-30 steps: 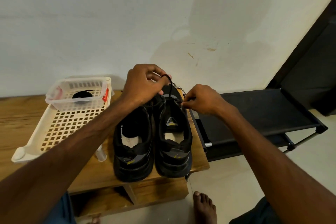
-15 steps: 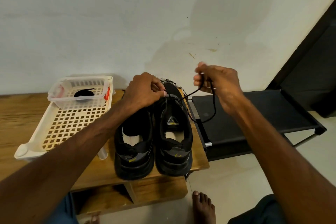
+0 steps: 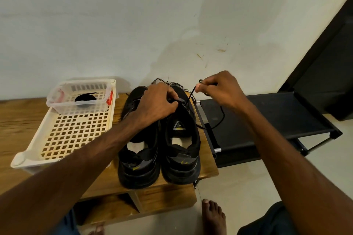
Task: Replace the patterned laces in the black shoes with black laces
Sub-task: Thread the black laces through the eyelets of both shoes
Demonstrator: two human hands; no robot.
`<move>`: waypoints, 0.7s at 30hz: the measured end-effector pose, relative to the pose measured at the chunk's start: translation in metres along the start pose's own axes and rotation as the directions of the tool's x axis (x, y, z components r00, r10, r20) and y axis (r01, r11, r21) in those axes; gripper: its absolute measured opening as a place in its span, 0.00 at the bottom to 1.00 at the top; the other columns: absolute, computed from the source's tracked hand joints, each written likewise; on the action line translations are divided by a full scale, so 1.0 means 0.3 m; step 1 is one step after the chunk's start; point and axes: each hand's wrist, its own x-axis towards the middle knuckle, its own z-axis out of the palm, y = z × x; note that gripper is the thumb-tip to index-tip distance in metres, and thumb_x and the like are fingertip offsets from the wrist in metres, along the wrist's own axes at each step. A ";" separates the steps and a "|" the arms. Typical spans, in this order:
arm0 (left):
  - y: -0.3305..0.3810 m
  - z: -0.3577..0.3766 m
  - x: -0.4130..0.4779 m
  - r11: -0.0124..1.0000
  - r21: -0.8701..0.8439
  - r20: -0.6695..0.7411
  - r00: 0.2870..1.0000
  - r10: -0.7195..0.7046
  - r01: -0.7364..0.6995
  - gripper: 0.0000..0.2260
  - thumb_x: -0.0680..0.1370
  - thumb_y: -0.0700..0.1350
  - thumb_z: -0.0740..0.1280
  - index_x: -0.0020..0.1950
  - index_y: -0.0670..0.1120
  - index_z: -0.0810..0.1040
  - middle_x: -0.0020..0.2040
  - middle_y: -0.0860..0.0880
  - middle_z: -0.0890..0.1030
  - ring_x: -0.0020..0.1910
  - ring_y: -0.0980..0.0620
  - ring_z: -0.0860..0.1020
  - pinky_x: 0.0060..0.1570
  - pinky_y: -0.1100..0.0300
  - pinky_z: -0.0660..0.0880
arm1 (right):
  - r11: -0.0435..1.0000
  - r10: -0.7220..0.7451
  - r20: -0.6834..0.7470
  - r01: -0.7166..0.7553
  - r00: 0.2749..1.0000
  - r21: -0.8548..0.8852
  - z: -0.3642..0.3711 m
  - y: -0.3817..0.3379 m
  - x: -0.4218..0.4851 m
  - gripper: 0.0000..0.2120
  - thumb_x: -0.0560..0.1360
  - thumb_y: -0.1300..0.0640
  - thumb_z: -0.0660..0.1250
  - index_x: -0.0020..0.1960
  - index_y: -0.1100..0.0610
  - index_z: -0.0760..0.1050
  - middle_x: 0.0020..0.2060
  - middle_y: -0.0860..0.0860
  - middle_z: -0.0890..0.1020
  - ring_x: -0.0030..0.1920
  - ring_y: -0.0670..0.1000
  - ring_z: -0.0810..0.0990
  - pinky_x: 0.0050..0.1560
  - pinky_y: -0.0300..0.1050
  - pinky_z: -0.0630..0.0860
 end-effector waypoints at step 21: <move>0.162 -0.078 -0.048 0.694 -0.715 0.169 0.984 0.050 0.088 0.19 0.86 0.51 0.59 0.53 0.40 0.84 0.43 0.44 0.87 0.45 0.46 0.86 0.55 0.50 0.82 | 0.719 0.247 -0.028 -0.164 0.969 0.676 0.003 -0.149 -0.072 0.08 0.77 0.61 0.72 0.46 0.67 0.84 0.32 0.52 0.83 0.29 0.45 0.75 0.27 0.36 0.72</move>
